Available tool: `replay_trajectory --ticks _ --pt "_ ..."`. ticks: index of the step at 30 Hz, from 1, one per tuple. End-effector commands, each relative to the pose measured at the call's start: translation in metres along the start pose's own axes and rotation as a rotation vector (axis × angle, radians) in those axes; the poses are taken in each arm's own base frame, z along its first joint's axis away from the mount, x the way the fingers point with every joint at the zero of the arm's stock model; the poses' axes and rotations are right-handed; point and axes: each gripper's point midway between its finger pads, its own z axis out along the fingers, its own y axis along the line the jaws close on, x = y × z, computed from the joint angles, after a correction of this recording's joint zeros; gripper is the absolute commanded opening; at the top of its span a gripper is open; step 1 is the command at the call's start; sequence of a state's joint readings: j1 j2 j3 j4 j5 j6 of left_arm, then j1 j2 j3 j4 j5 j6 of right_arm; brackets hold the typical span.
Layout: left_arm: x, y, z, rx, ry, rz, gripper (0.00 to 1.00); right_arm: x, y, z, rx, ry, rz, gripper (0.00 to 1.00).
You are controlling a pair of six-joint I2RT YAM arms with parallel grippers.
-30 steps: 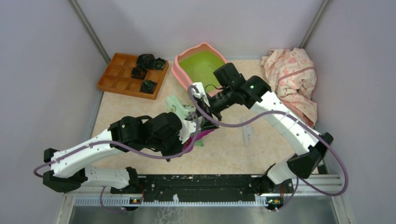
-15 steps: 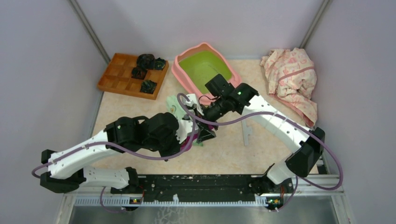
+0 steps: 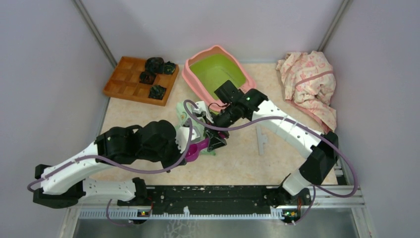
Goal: Fill the litter box with clean litter
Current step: Pick up the spatula from the center of the board.
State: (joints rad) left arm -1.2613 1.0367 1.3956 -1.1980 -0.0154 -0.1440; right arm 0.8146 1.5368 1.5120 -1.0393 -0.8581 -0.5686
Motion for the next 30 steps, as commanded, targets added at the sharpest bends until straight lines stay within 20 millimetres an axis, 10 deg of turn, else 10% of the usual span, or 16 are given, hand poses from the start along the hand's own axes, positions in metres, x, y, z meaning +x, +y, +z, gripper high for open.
replay_trajectory --ticks 1,11,19,30 --pt "-0.007 0.001 -0.009 -0.005 -0.056 0.011 0.0 -0.009 0.003 -0.005 -0.012 -0.049 -0.041 0.54" --pt "-0.003 0.011 -0.014 -0.058 -0.064 0.004 0.0 -0.013 0.01 -0.01 -0.044 -0.091 -0.032 0.23" --pt "-0.004 0.013 -0.014 -0.068 -0.064 0.002 0.0 -0.011 0.013 -0.015 -0.016 -0.116 -0.035 0.52" --pt "-0.002 0.013 -0.009 -0.069 -0.047 0.004 0.0 -0.017 0.014 -0.018 -0.036 -0.166 -0.047 0.49"
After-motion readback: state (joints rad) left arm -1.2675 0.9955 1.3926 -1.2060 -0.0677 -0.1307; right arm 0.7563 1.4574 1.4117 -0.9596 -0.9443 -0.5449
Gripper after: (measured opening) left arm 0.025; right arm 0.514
